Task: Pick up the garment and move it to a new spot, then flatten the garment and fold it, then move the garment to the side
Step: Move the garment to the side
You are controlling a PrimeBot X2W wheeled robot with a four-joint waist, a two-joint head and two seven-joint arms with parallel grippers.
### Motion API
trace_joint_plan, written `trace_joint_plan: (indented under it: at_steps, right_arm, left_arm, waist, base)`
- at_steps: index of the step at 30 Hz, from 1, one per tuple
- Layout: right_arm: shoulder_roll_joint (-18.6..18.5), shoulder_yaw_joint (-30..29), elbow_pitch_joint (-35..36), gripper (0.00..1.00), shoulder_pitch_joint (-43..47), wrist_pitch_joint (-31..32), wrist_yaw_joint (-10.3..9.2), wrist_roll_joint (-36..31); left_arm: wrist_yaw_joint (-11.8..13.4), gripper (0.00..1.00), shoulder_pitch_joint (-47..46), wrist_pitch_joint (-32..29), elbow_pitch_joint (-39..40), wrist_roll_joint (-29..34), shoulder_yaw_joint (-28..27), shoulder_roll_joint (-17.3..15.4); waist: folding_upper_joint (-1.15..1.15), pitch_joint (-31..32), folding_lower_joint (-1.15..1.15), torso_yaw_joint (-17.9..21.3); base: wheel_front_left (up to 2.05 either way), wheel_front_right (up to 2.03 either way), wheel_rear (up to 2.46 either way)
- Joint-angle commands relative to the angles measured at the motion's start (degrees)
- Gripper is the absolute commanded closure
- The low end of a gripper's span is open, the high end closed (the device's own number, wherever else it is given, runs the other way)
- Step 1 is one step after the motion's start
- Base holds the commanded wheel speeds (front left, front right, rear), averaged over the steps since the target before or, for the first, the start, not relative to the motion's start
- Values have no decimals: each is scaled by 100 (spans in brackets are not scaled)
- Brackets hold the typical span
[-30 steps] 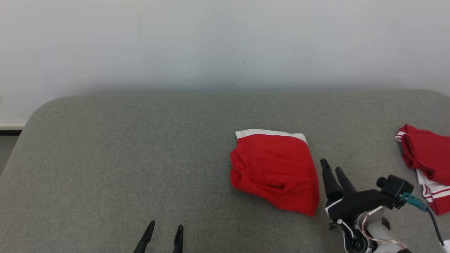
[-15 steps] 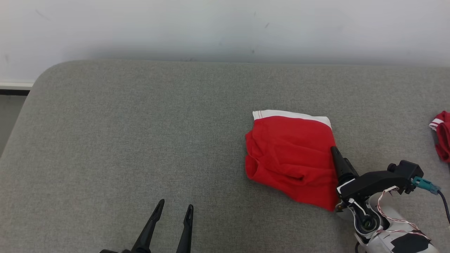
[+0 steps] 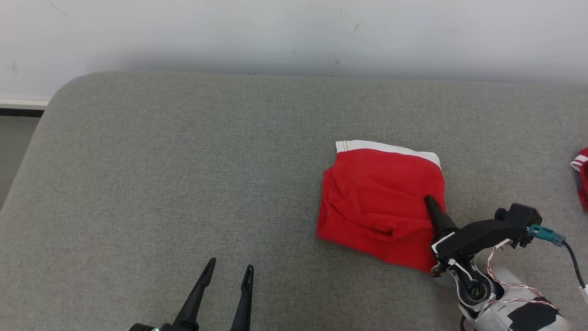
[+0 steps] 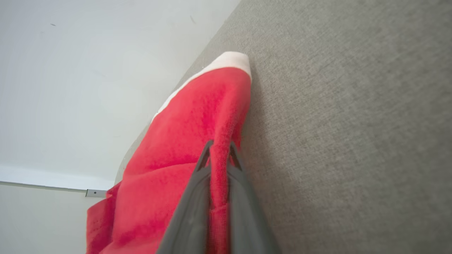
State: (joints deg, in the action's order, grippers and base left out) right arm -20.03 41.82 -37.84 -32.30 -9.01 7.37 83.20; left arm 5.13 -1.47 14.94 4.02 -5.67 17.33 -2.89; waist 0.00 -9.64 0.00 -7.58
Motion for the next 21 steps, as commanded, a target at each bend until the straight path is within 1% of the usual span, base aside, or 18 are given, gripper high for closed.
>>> trace_joint_plan:
  at_steps: [1, 7, 12, 18, 21]
  right_arm:
    - [3, 118, 31, 100, 139, -68, 21, 24]
    - [-187, 333, 182, 100, 128, -379, 21, -150]
    - [-305, 640, 248, 100, 74, -522, 20, -491]
    - [-401, 866, 325, 100, -21, -615, 20, -903]
    - [-400, 742, 426, 100, -54, -621, 20, -1195]
  left_arm:
    - [-4, 0, -51, 32, -15, -3, -1, -5]
    - [5, 0, -24, 32, -15, -14, -33, -5]
    - [13, 0, 42, 32, 35, 28, -51, -5]
    - [-55, 0, 32, 32, 67, 112, -119, -4]
    - [-91, 0, 2, 32, 77, 154, -170, -4]
  waist:
    - [0, 15, 0, -2]
    - [0, 72, 0, 19]
    - [0, 113, 0, 128]
    - [0, 109, 0, 507]
    - [0, 92, 0, 789]
  base:
    - [0, 0, 0]
    - [0, 0, 0]
    - [0, 0, 0]
    - [0, 0, 0]
    - [0, 0, 0]
